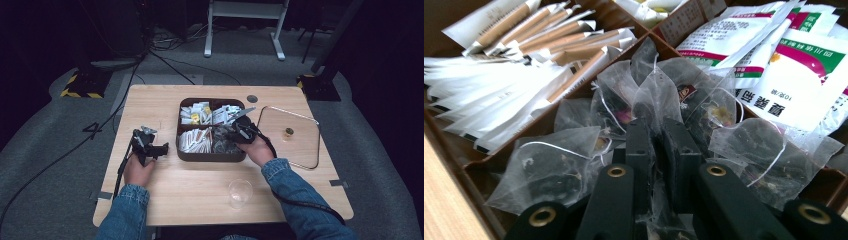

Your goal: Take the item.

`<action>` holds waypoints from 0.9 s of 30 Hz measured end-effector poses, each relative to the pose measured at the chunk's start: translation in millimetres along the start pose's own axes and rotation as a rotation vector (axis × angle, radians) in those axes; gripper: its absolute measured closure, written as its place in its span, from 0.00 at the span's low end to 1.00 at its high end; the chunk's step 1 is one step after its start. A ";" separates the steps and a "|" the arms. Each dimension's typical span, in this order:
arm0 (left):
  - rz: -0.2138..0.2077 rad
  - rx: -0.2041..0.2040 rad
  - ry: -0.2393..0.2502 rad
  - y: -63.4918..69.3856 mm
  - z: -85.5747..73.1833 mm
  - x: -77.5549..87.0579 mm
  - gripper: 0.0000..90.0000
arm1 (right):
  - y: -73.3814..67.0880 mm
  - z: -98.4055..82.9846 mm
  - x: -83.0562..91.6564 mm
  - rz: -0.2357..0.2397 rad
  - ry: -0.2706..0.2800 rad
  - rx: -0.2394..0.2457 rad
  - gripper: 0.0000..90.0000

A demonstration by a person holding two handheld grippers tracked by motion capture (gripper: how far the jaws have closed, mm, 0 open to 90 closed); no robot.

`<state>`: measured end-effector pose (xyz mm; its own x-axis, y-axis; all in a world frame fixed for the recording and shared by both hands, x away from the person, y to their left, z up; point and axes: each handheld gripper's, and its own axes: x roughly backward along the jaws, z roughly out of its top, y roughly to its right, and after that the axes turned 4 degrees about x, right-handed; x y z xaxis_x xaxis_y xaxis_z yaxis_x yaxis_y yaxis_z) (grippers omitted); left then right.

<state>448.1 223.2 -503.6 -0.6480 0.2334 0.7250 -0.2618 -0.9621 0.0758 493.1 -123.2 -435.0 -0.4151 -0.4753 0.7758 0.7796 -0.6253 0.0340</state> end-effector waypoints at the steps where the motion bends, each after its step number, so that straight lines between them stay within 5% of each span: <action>1: 0.001 0.000 0.000 0.0 0.0 0.0 0.16 | 0.1 -0.2 1.6 0.004 0.012 -0.005 0.92; 27: 0.000 -0.001 0.000 0.0 0.0 0.0 0.16 | -4.6 -15.1 83.3 0.165 0.262 -0.086 0.91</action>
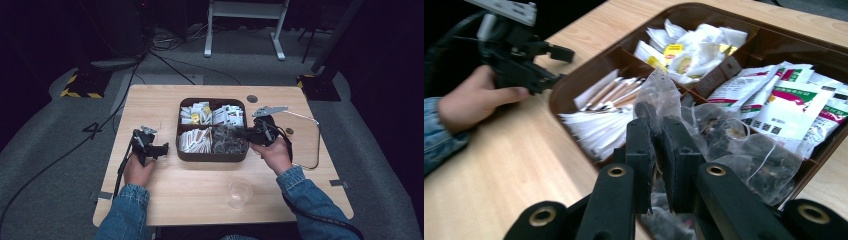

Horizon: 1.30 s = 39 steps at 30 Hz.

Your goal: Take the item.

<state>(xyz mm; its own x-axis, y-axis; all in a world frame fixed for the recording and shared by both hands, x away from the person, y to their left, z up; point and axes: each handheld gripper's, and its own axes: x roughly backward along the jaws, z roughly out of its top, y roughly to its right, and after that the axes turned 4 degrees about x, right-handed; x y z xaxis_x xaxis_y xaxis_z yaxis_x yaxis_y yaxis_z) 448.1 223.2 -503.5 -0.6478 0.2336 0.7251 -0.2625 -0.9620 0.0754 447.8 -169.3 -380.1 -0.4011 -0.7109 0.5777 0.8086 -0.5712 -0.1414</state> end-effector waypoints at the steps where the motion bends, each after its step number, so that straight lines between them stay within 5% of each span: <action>1: 0.001 -0.001 0.000 0.0 0.0 0.0 0.16 | -2.0 -0.6 3.5 0.006 0.005 0.002 0.91; 15: -0.001 -0.001 0.000 0.0 0.0 0.0 0.16 | -38.9 -13.8 45.2 0.090 0.064 0.034 0.91; 26: 0.001 -0.004 0.001 0.0 0.1 0.0 0.16 | -68.8 -26.4 62.0 0.077 0.045 0.106 0.91; 39: 0.000 -0.005 0.001 0.0 0.1 0.0 0.16 | -86.2 -44.8 74.7 0.061 0.030 0.122 0.91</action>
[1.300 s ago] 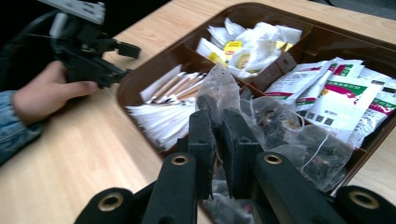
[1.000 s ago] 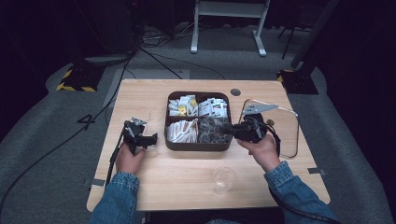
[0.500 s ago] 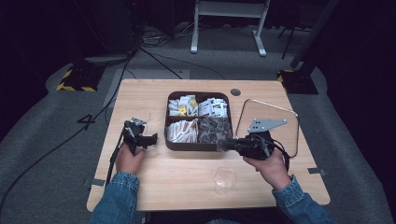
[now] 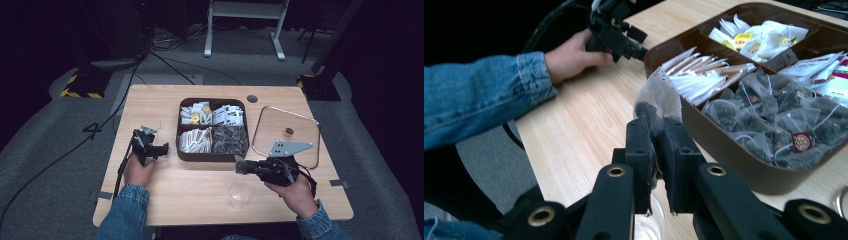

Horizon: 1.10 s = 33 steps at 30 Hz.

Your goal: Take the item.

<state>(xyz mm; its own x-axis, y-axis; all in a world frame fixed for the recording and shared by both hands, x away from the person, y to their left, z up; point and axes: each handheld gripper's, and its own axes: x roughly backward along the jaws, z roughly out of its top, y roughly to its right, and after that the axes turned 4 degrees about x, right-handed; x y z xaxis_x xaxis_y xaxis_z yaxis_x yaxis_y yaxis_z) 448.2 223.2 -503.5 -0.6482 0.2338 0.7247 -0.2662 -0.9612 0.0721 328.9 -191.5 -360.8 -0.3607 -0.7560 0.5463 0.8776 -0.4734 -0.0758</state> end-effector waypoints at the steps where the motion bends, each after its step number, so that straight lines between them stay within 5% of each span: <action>1: 0.000 0.000 0.000 0.0 0.0 0.0 0.16 | -1.4 -0.6 1.0 -0.004 -0.006 0.003 0.91; 14: -0.005 0.000 0.000 0.2 0.3 -0.5 0.16 | -10.1 -8.3 3.7 0.030 -0.081 0.011 0.91; 33: -0.004 0.001 -0.001 0.4 0.6 -0.6 0.16 | -17.8 -15.9 -14.5 0.073 -0.226 0.047 0.91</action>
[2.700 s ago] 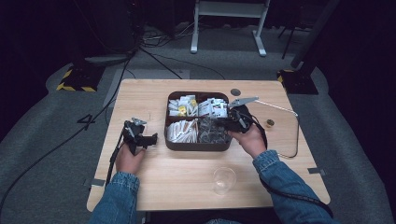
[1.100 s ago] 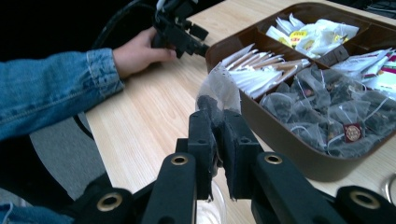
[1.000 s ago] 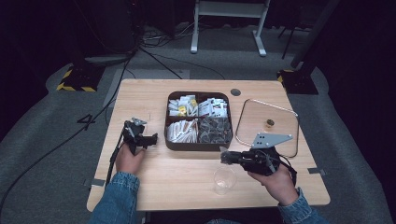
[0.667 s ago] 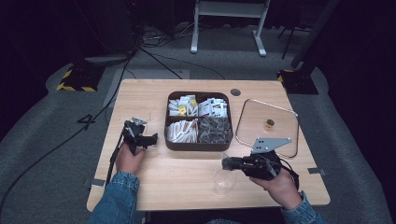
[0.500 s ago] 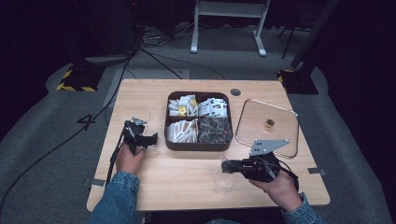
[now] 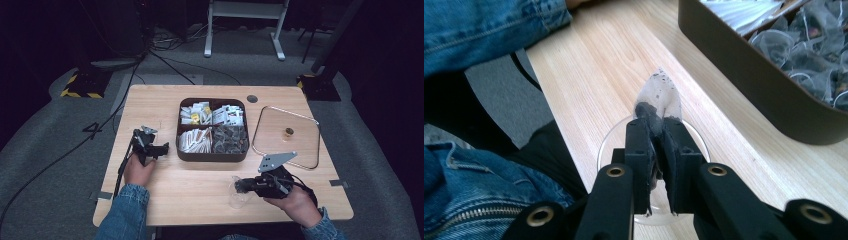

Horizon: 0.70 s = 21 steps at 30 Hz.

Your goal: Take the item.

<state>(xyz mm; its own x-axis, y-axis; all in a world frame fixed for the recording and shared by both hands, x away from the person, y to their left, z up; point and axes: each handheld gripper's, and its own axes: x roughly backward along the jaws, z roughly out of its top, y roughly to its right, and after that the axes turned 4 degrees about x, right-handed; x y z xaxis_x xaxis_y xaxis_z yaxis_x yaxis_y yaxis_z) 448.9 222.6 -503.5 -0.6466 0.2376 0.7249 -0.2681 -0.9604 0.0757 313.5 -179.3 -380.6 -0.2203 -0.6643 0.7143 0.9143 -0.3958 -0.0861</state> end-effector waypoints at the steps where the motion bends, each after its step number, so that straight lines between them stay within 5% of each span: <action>1: 0.000 0.000 0.000 0.0 0.0 0.0 0.16 | 0.1 -0.5 -0.9 0.002 -0.005 -0.001 0.91; 16: 0.001 -0.001 0.000 -0.1 0.0 0.1 0.16 | 1.7 -4.3 -10.1 0.010 -0.063 -0.002 0.90; 21: 0.001 -0.001 0.000 -0.1 0.0 0.0 0.16 | 3.6 -5.1 -11.1 0.015 -0.058 -0.015 0.82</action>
<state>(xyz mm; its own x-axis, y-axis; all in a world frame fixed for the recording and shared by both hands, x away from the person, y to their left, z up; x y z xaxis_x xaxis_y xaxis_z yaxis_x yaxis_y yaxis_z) 448.9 222.6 -503.4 -0.6469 0.2363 0.7250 -0.2678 -0.9606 0.0742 317.5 -176.6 -392.4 -0.1858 -0.6325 0.7519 0.9121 -0.3957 -0.1075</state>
